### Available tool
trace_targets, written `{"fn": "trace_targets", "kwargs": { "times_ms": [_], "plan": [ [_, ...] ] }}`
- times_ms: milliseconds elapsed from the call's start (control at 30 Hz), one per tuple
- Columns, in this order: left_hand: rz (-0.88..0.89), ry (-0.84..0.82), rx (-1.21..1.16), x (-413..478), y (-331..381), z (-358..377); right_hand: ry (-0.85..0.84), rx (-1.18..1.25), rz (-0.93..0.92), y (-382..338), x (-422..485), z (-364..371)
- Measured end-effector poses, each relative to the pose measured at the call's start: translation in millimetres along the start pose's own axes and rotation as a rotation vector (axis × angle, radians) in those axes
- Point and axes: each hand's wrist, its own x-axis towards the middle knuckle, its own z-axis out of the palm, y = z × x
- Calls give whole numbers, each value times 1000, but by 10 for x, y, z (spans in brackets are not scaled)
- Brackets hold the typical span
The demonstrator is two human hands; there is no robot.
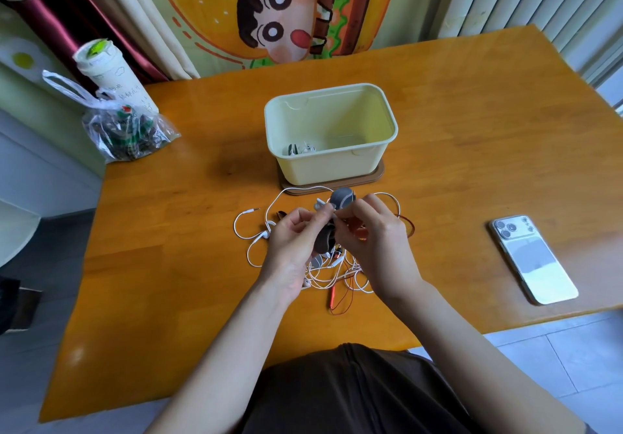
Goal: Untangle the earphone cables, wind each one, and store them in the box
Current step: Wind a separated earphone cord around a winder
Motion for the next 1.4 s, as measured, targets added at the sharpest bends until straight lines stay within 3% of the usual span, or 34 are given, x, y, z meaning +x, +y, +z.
{"fn": "trace_targets", "kwargs": {
  "times_ms": [133,833,1400],
  "plan": [
    [14,-123,-42,-14,22,-65,73,60,98,-8,59,13],
    [-34,-43,-99,37,94,-11,-56,-13,-37,36,127,-11],
    [16,-45,-102,20,119,23,46,156,17,5,47,14]
  ]
}}
